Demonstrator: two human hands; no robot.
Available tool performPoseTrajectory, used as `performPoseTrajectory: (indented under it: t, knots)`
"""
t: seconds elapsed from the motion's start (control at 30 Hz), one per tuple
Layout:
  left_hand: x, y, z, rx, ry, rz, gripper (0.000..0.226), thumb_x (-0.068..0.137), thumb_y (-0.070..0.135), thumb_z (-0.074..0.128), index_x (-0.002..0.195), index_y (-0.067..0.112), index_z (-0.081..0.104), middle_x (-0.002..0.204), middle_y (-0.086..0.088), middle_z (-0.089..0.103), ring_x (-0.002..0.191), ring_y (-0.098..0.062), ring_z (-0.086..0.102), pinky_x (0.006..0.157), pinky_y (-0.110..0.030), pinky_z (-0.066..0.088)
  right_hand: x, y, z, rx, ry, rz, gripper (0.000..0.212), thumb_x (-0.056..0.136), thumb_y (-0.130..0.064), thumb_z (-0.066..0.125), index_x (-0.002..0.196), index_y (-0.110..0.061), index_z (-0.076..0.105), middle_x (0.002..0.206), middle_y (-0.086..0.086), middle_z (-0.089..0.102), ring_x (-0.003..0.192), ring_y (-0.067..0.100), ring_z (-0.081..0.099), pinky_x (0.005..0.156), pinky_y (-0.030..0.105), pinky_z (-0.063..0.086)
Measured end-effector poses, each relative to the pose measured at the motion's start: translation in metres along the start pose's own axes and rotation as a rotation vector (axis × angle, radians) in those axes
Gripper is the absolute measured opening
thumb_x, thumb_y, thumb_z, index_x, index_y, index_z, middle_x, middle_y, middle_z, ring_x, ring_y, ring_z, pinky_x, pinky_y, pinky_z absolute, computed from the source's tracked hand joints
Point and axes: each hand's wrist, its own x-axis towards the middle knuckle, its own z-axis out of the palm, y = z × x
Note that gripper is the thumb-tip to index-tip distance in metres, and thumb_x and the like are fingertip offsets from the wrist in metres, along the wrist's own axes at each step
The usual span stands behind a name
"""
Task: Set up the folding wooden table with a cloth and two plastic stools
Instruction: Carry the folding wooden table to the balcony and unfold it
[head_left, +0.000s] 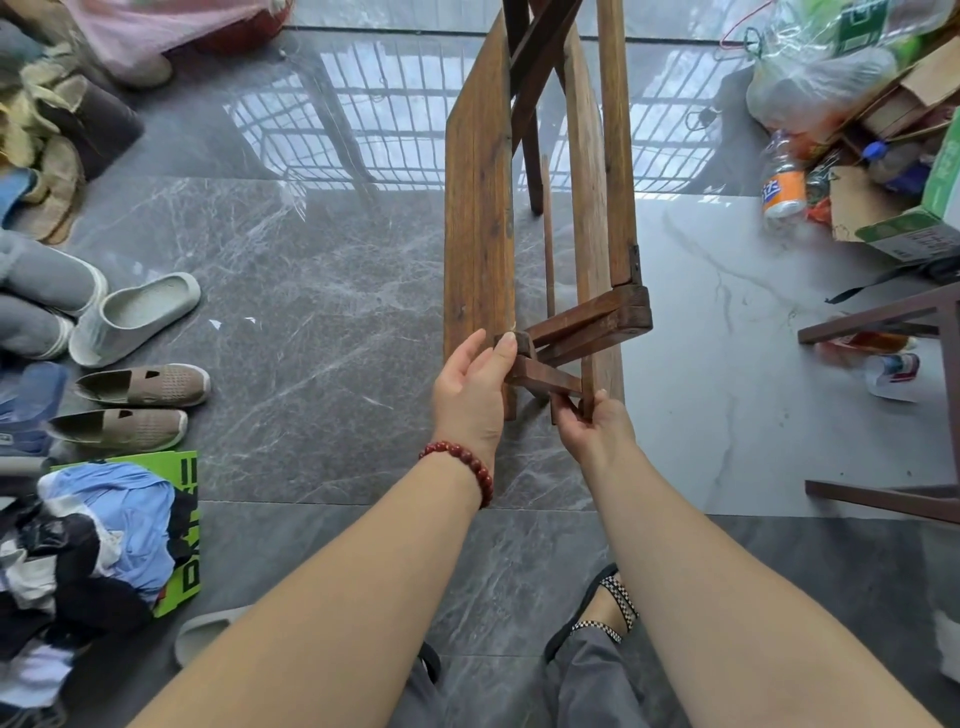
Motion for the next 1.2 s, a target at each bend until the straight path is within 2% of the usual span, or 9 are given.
performPoseTrajectory:
  t: [0.1,0.3,0.43,0.6,0.67,0.83,0.93,1.03,1.2]
  knots:
    - [0.000,0.003,0.003,-0.009,0.034,0.012,0.042,0.086,0.022,0.066,0.125,0.008,0.058,0.119,-0.012,0.065,0.111,-0.021,0.061,0.107,-0.043,0.040,-0.001,0.000,-0.001,0.043,-0.003,-0.018,0.032,0.101,-0.015,0.041,0.129,-0.001,0.047,0.133,0.022,0.050,0.125,0.036,0.050,0.106,0.048,0.039]
    - [0.003,0.005,0.001,0.038,0.054,0.026,0.033,0.084,0.024,0.068,0.114,0.010,0.066,0.108,-0.006,0.069,0.105,-0.017,0.062,0.106,-0.041,0.042,-0.018,-0.021,-0.004,0.027,-0.007,-0.102,0.036,0.100,-0.018,0.046,0.134,-0.006,0.045,0.129,0.016,0.055,0.122,0.031,0.053,0.104,0.044,0.043]
    - [0.000,0.004,0.005,0.030,0.113,0.005,0.004,0.082,0.027,0.070,0.085,0.024,0.071,0.106,-0.005,0.070,0.112,-0.023,0.060,0.105,-0.043,0.042,-0.036,-0.036,-0.005,-0.038,0.005,-0.142,0.038,0.099,-0.020,0.048,0.135,-0.009,0.044,0.129,0.014,0.057,0.120,0.029,0.055,0.106,0.043,0.042]
    - [-0.004,0.010,0.011,0.016,0.153,-0.015,0.013,0.084,0.024,0.069,0.071,0.025,0.070,0.099,-0.002,0.070,0.111,-0.023,0.061,0.104,-0.043,0.043,-0.056,-0.045,-0.002,-0.033,0.016,-0.205,0.040,0.097,-0.020,0.051,0.136,-0.011,0.045,0.129,0.009,0.057,0.119,0.025,0.056,0.107,0.040,0.042]
    - [-0.005,0.012,0.012,0.016,0.159,-0.026,0.012,0.085,0.023,0.068,0.073,0.026,0.069,0.102,-0.004,0.069,0.112,-0.024,0.060,0.105,-0.043,0.043,-0.067,-0.049,0.000,-0.045,0.005,-0.220,0.039,0.099,-0.021,0.048,0.136,-0.010,0.045,0.128,0.009,0.057,0.119,0.025,0.056,0.108,0.041,0.040]
    - [-0.007,0.014,0.015,0.027,0.158,-0.050,0.007,0.086,0.024,0.067,0.078,0.026,0.067,0.109,-0.005,0.068,0.112,-0.023,0.060,0.104,-0.042,0.043,-0.087,-0.055,0.002,-0.105,-0.007,-0.239,0.042,0.100,-0.026,0.042,0.139,-0.011,0.040,0.116,0.011,0.054,0.120,0.027,0.051,0.109,0.053,0.033]
    - [-0.008,0.013,0.013,0.001,0.149,-0.085,0.004,0.083,0.025,0.069,0.080,0.026,0.067,0.112,-0.006,0.067,0.112,-0.023,0.060,0.103,-0.043,0.043,-0.095,-0.056,0.007,-0.153,-0.044,-0.259,0.051,0.093,-0.034,0.057,0.138,-0.013,0.042,0.109,0.008,0.057,0.110,0.023,0.054,0.107,0.052,0.036]
    - [-0.009,0.015,0.015,0.000,0.165,-0.101,0.005,0.084,0.025,0.068,0.079,0.025,0.067,0.111,-0.007,0.068,0.109,-0.024,0.061,0.101,-0.044,0.045,-0.101,-0.058,0.014,-0.216,-0.036,-0.263,0.064,0.081,-0.037,0.072,0.133,-0.016,0.041,0.116,0.008,0.056,0.105,0.022,0.056,0.102,0.050,0.043]
    - [-0.012,0.021,0.018,-0.013,0.171,-0.124,0.006,0.088,0.022,0.065,0.082,0.024,0.065,0.105,-0.008,0.068,0.104,-0.025,0.062,0.097,-0.044,0.048,-0.103,-0.058,0.018,-0.277,-0.016,-0.254,0.062,0.078,-0.034,0.077,0.128,-0.016,0.045,0.114,0.007,0.058,0.088,0.019,0.058,0.095,0.043,0.049]
